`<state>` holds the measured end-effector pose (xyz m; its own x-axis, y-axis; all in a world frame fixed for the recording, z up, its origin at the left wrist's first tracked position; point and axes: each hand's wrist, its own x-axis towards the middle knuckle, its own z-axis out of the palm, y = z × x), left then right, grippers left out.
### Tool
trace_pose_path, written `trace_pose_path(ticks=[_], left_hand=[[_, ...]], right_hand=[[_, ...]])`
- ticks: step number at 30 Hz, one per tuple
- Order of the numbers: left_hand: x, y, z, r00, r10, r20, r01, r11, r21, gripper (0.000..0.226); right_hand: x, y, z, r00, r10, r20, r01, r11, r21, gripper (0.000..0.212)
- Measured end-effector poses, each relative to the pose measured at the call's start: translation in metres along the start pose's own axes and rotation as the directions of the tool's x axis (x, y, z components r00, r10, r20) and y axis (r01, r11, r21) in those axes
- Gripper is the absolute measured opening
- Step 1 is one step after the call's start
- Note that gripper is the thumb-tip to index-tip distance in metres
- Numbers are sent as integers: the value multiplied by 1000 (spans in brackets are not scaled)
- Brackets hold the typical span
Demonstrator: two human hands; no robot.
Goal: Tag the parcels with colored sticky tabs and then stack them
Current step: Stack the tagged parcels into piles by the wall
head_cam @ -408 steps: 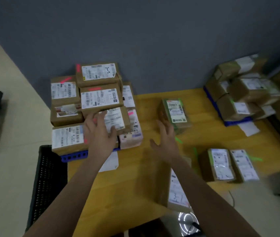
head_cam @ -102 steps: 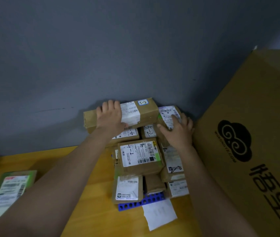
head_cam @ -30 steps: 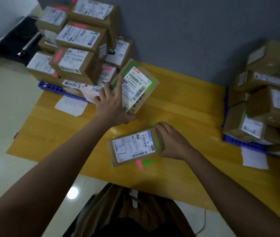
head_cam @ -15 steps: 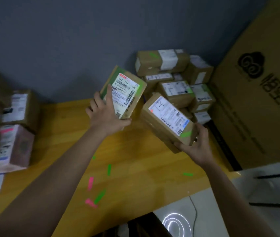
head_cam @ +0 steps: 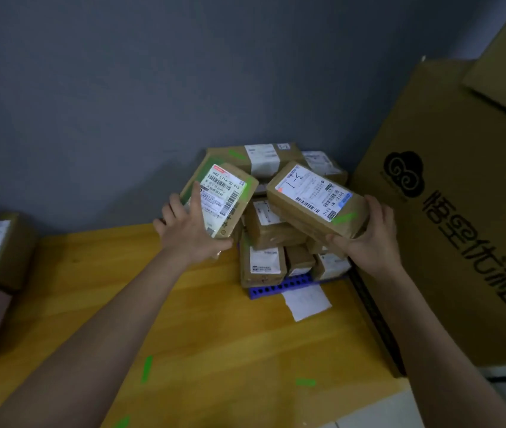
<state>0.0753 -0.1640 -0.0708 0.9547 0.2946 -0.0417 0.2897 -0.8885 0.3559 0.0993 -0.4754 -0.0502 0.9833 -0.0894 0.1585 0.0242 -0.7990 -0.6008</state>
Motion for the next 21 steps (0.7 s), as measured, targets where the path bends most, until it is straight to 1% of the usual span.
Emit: trace_pose_path(ticks=[3,6,9,11,16,19,21], left_hand=[[-1,-9,1,998,-63,-26,63,998,-12,133],[-6,-23,-1,985,-150,-82,150,989,1,132],[-11,-38,-3,963,-224,-148,229,973,18,132],[-13,-44,-4,953,-249,-173,257,966,25,132],[-15,-46,-7,955,-253,-155,262,964,40,132],[-13,-43,-10,965,-224,-138,232,972,42,132],[-10,-40,-12,968,-209,-139,215,976,31,132]], right_hand=[[39,-9,1,991,-53,121,48,998,43,106],[76,-18,10,966,-104,238,86,993,85,107],[107,-28,30,910,-134,392,80,985,151,111],[119,-33,44,875,-169,454,109,982,156,110],[125,-29,59,839,-202,505,171,979,107,101],[126,-26,60,861,-194,470,204,979,30,91],[127,-27,60,873,-240,425,292,954,-62,90]])
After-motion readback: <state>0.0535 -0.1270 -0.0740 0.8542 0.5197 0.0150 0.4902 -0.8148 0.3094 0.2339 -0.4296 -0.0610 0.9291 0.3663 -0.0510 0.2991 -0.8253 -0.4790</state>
